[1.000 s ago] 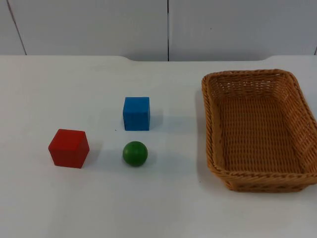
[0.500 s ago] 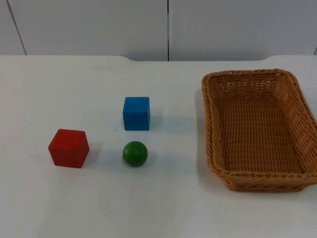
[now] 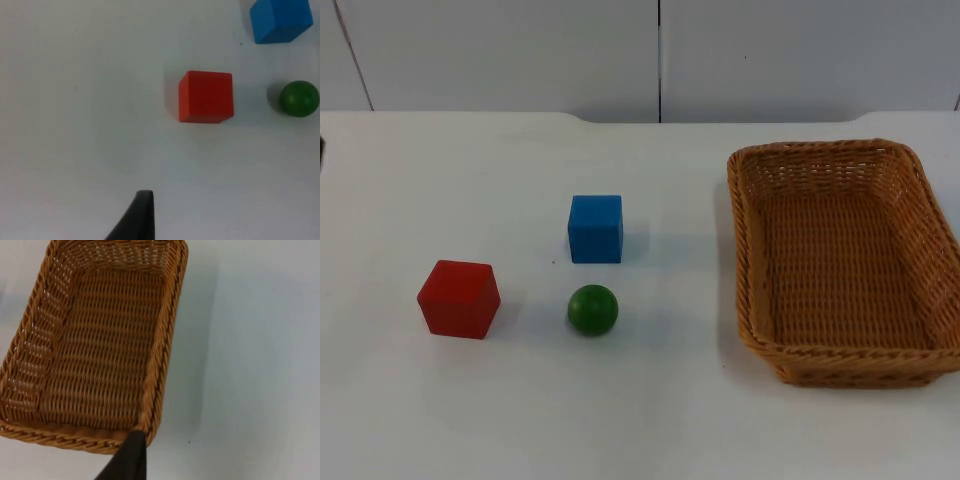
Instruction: Place all geometric objects except the red cube into the basket.
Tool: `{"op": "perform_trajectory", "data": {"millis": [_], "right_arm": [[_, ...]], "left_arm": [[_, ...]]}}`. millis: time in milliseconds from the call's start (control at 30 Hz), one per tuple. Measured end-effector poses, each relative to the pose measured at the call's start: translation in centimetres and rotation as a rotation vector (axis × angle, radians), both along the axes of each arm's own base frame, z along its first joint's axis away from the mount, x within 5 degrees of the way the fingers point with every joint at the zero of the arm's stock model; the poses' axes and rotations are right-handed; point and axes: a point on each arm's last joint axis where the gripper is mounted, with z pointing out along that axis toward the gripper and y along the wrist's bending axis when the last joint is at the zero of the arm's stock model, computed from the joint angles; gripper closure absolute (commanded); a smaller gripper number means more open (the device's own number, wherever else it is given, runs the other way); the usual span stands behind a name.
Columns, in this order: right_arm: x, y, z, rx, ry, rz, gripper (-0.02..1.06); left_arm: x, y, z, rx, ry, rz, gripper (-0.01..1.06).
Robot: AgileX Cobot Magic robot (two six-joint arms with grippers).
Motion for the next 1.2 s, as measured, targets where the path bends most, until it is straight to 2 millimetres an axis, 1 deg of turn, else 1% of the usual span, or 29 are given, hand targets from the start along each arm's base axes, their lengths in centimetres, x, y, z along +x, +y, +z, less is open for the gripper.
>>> {"op": "perform_trajectory", "data": {"millis": [67, 100, 133, 167, 200, 233, 267, 300, 333, 367, 433, 467, 600, 633, 767, 800, 900, 967, 1000, 1100, 1167, 1200], "right_arm": [[0.0, 0.0, 0.0, 0.000, 0.000, 0.000, -0.01], [0.0, 0.0, 0.0, 0.000, 0.000, 0.000, -0.01], [0.0, 0.0, 0.0, 0.000, 0.000, 0.000, -0.01], [0.0, 0.0, 0.0, 0.000, 0.000, 0.000, -0.01], [0.0, 0.0, 0.0, 0.000, 0.000, 0.000, -0.01], [0.0, 0.0, 0.0, 0.000, 0.000, 0.000, -0.01], [0.0, 0.0, 0.0, 0.000, 0.000, 0.000, -0.01], [0.0, 0.0, 0.0, 0.000, 0.000, 0.000, -0.01], [0.0, 0.0, 0.0, 0.000, 0.000, 0.000, -0.01], [0.0, 0.0, 0.0, 0.000, 0.000, 0.000, -0.01], [0.0, 0.0, 0.0, 0.000, 0.000, 0.000, -0.01], [0.0, 0.0, 0.0, 0.000, 0.000, 0.000, -0.01], [0.0, 0.0, 0.0, 0.000, 0.000, 0.000, -0.01], [0.0, 0.0, 0.0, 0.000, 0.000, 0.000, -0.01], [0.0, 0.0, 0.0, 0.000, 0.000, 0.000, -0.01], [0.0, 0.0, 0.0, 0.000, 0.000, 0.000, -0.01], [0.0, 0.0, 0.0, 0.001, -0.005, 0.000, -0.01], [0.0, 0.0, 0.0, 0.001, -0.007, 0.000, -0.01], [0.0, 0.0, 0.0, 0.001, -0.007, 0.000, -0.01], [0.1, 0.0, 0.1, 0.001, -0.010, 0.000, -0.01], [0.1, 0.0, 0.1, 0.001, -0.010, 0.000, -0.01], [0.1, 0.0, 0.1, 0.001, -0.010, 0.000, -0.01]], "left_arm": [[1.9, -0.5, -0.6, 0.003, 0.020, -0.020, 0.00], [1.9, -0.5, -0.6, 0.003, 0.020, -0.020, 0.00], [2.8, -1.0, -1.0, 0.003, 0.029, -0.040, 0.00], [3.8, -1.6, -1.3, 0.006, 0.034, -0.064, 0.00], [5.2, -2.7, -1.9, 0.010, 0.040, -0.095, 0.00], [6.1, -3.5, -2.1, 0.012, 0.039, -0.121, 0.00], [6.1, -3.5, -2.1, 0.012, 0.039, -0.121, 0.00], [7.0, -4.5, -2.5, 0.012, 0.048, -0.144, 0.00], [7.5, -4.9, -2.8, 0.013, 0.053, -0.156, 0.00], [8.8, -6.2, -3.4, 0.013, 0.069, -0.182, 0.00], [10.8, -7.8, -4.4, 0.029, 0.085, -0.210, 0.00], [10.8, -7.8, -4.4, 0.029, 0.085, -0.210, 0.00], [15.2, -10.0, -6.6, 0.071, 0.109, -0.206, 0.00], [15.2, -10.0, -6.6, 0.071, 0.109, -0.206, 0.00], [19.5, -11.4, -8.9, 0.049, 0.134, -0.152, 0.00], [19.5, -11.4, -8.9, 0.049, 0.134, -0.152, 0.00], [22.1, -13.0, -9.8, 0.040, 0.129, -0.140, 0.00], [23.3, -14.3, -10.6, 0.051, 0.130, -0.138, 0.00], [23.3, -14.3, -10.6, 0.051, 0.130, -0.138, 0.00], [24.5, -15.9, -12.2, 0.097, 0.151, -0.136, 0.00], [24.9, -16.8, -13.9, 0.115, 0.186, -0.134, 0.00], [24.9, -16.8, -13.9, 0.115, 0.186, -0.134, 0.00]]}}
